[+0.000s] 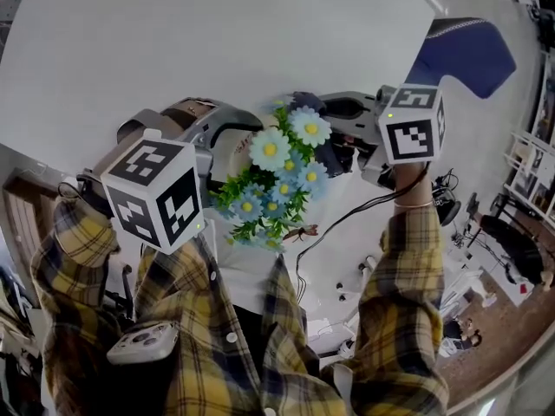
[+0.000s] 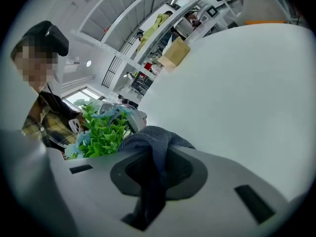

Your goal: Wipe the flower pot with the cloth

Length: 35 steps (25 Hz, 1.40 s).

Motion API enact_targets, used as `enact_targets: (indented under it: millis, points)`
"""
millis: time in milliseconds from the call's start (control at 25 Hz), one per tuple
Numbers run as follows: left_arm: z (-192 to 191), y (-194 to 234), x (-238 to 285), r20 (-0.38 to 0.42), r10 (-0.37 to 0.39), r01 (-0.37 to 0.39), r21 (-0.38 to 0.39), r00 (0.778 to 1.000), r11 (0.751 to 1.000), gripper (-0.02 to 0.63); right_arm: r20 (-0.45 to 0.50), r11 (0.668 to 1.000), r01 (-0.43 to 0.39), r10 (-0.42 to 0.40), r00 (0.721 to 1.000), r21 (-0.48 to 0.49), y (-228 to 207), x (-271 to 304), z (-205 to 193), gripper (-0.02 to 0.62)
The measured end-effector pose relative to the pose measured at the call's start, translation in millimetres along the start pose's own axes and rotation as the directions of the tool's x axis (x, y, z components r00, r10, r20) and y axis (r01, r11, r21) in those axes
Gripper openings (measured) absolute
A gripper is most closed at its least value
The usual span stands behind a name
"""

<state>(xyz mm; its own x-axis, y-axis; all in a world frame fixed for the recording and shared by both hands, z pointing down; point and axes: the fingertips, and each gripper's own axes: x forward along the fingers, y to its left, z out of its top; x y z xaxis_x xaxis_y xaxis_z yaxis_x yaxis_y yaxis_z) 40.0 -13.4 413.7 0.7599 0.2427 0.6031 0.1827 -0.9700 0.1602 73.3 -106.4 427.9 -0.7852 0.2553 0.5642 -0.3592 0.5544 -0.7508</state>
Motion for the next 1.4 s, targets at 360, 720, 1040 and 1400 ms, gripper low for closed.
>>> enact_targets:
  millis: [360,720,1040,1400]
  points:
    - [6,-6,-2,-0.082,-0.174,0.183,0.131,0.981,0.974,0.411,-0.062,0.998,-0.054,0.051,0.997,-0.045,15,15,8,0.035]
    - [3,10,5,-0.021,-0.13,0.13,0.008,0.991,0.992,0.411,0.005,1.0,-0.027,0.027,1.0,-0.008,-4,-3,3,0.035]
    - [-17,19,-26,0.121,0.265,-0.227,-0.263,0.957,0.938,0.411,0.185,0.993,0.067,-0.084,0.979,0.096,-9,-14,-4,0.035]
    - [-51,-14,-36,0.032,0.552,-0.438,-0.572,0.833,0.694,0.41,0.32,0.967,0.12,-0.19,0.928,0.226,-8,-26,-25,0.035]
